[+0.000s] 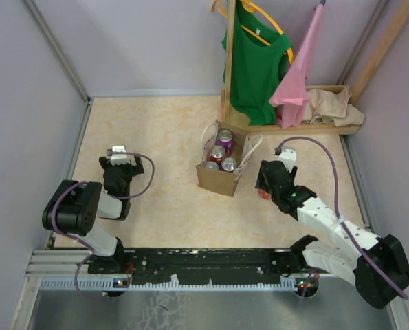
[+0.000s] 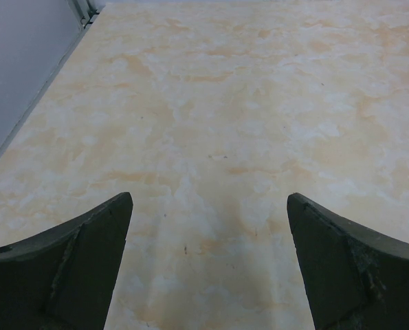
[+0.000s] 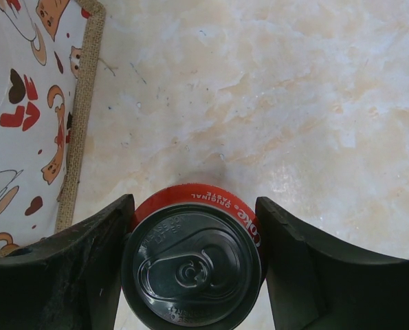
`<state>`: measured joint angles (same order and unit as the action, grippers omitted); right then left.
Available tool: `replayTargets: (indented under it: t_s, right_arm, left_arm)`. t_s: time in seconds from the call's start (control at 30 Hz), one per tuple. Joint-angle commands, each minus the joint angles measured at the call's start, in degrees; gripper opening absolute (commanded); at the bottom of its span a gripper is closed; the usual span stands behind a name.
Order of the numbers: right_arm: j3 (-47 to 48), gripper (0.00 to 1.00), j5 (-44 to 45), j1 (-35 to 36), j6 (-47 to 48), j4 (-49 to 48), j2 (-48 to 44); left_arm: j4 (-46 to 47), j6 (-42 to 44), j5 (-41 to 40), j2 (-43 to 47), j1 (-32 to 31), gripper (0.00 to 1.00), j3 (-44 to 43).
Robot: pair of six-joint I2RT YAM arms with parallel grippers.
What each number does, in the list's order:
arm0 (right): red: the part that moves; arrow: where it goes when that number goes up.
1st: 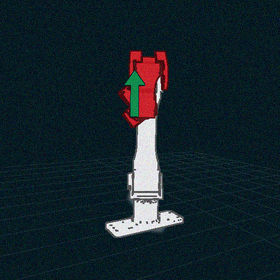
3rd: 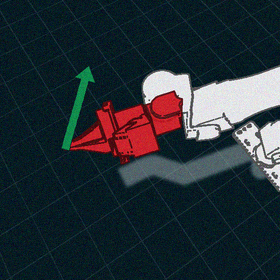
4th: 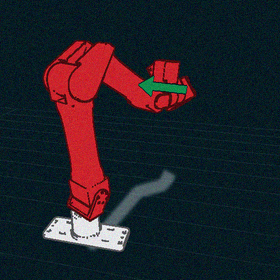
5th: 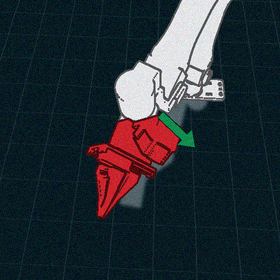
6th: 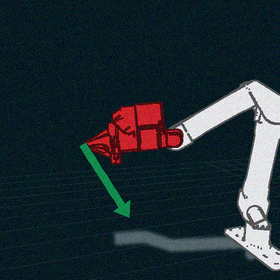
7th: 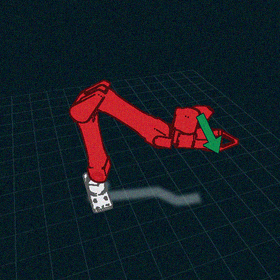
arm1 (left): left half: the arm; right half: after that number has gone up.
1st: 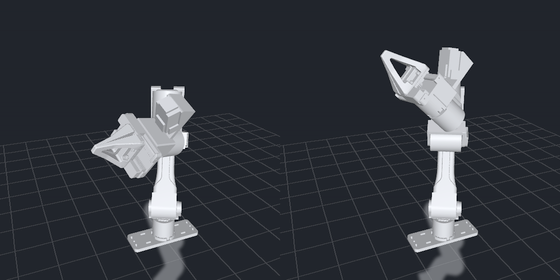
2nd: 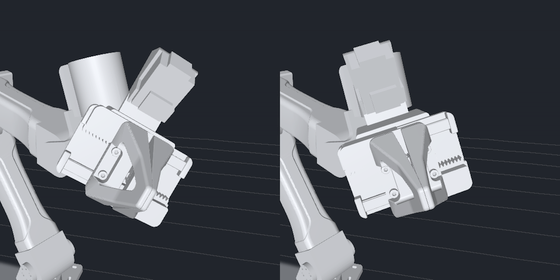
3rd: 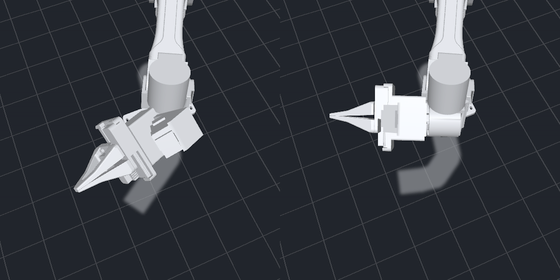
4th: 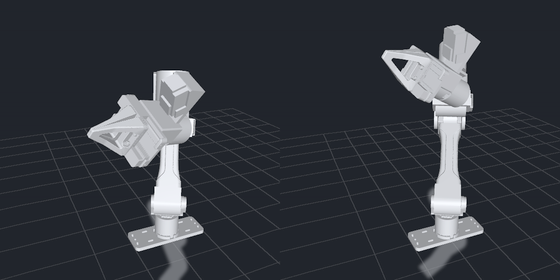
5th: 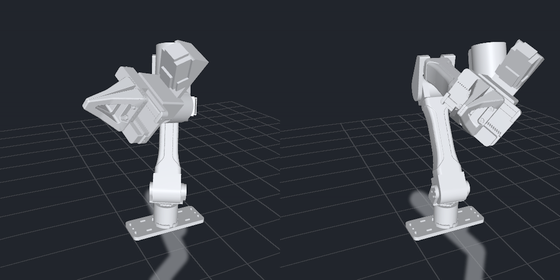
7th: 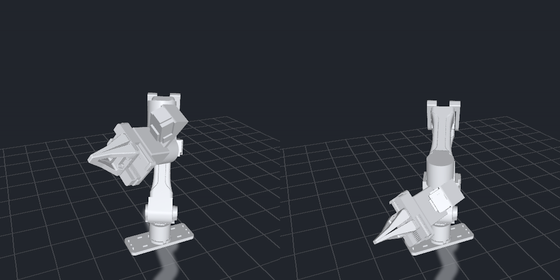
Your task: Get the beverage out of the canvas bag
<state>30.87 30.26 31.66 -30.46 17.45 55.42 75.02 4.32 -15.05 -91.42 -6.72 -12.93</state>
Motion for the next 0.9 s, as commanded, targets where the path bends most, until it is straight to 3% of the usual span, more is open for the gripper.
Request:
replayTargets:
  t_s: [0.0, 0.23, 0.3, 0.37, 0.5, 0.67, 0.87]
  right_arm:
    - [3.81, 0.0, 2.48, -0.11, 0.14, -7.93, 1.55]
    - [3.72, 0.29, 2.52, -0.11, -0.31, -5.35, 2.83]
    - [3.69, 0.46, 2.47, -0.11, -0.53, -4.51, 2.77]
    - [3.68, 0.69, 2.36, -0.11, -0.76, -3.77, 2.85]
    - [4.21, 0.97, 2.72, -0.11, -1.52, -2.01, 3.52]
    - [6.61, 0.99, 3.91, -0.11, -1.22, 0.28, 3.38]
    - [17.27, 0.99, 7.55, -0.03, 6.0, 3.31, -1.66]
  left_arm:
    - [2.14, -0.62, -0.33, -0.44, 0.0, 1.0, 0.35]
    - [2.14, -0.55, -0.33, -0.43, 0.04, 1.0, 0.36]
    - [2.14, -0.6, -0.33, -0.43, 0.04, 1.0, 0.35]
    - [2.09, -0.6, -0.29, -0.43, 0.01, 1.0, 0.36]
    - [2.14, -0.61, -0.33, -0.42, 0.03, 1.0, 0.36]
    - [2.14, -0.58, -0.33, -0.43, 0.0, 1.0, 0.36]
    - [2.14, -0.58, -0.33, -0.43, -0.01, 1.0, 0.35]
